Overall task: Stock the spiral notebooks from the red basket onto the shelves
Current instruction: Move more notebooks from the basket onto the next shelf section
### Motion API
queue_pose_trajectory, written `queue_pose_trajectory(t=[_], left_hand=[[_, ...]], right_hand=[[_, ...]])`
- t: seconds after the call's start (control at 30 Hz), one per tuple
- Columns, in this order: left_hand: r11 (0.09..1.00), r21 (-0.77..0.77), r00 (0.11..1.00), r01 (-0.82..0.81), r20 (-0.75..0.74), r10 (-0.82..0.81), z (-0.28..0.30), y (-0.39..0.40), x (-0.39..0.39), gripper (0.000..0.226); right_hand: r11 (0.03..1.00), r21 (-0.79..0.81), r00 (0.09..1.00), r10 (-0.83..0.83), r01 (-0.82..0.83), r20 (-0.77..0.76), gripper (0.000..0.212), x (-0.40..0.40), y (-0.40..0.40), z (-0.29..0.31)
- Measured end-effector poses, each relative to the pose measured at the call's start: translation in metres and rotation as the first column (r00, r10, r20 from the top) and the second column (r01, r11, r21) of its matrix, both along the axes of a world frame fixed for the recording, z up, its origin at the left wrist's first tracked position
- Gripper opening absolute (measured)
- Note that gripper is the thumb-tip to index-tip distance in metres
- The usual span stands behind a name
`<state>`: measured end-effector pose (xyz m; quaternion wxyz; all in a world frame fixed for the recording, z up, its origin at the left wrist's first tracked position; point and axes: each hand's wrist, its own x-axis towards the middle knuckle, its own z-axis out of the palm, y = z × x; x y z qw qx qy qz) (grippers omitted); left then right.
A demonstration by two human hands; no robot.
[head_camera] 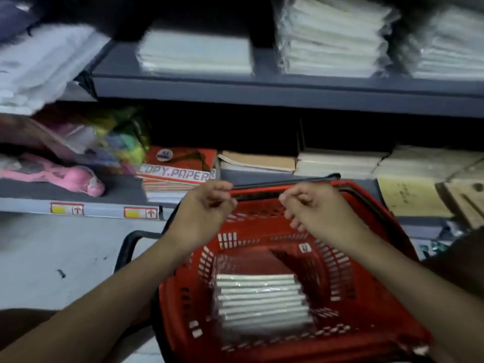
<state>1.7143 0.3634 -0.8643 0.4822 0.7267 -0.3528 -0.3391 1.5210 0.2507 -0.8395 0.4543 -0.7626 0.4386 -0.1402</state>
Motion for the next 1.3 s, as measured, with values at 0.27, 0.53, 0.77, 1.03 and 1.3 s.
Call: queue_pose_trajectory(t=[0.27,0.53,0.77,1.03,1.3], left_hand=[[0.787,0.59,0.979,0.18,-0.028,-0.204,-0.057,0.029,-0.03,0.048],[0.637,0.739,0.952,0.22,-0.02,-0.306,-0.069,0.028,-0.033,0.055],[0.575,0.8,0.948,0.171,0.025,-0.318,-0.078,0.032,-0.04,0.015],[0.779,0.625,0.993,0.048,-0.116,0.032,-0.048,0.045,-0.041,0.024],[0.913,0.355,0.498,0.202,-0.839,0.216,-0.022,0.066,-0.048,0.021]], right_hand=[[0.931,0.288,0.941,-0.131,0.226,-0.313,0.04,-0.041,0.027,-0.119],[0.918,0.356,0.902,-0.002,0.172,-0.432,0.05,-0.037,0.045,-0.151],[0.898,0.359,0.871,-0.052,0.255,-0.489,0.047,-0.035,0.053,-0.151],[0.773,0.431,0.877,-0.337,0.465,-0.342,0.006,-0.054,0.061,-0.09],[0.457,0.836,0.907,-0.406,0.303,-0.107,0.012,-0.084,0.043,0.009]])
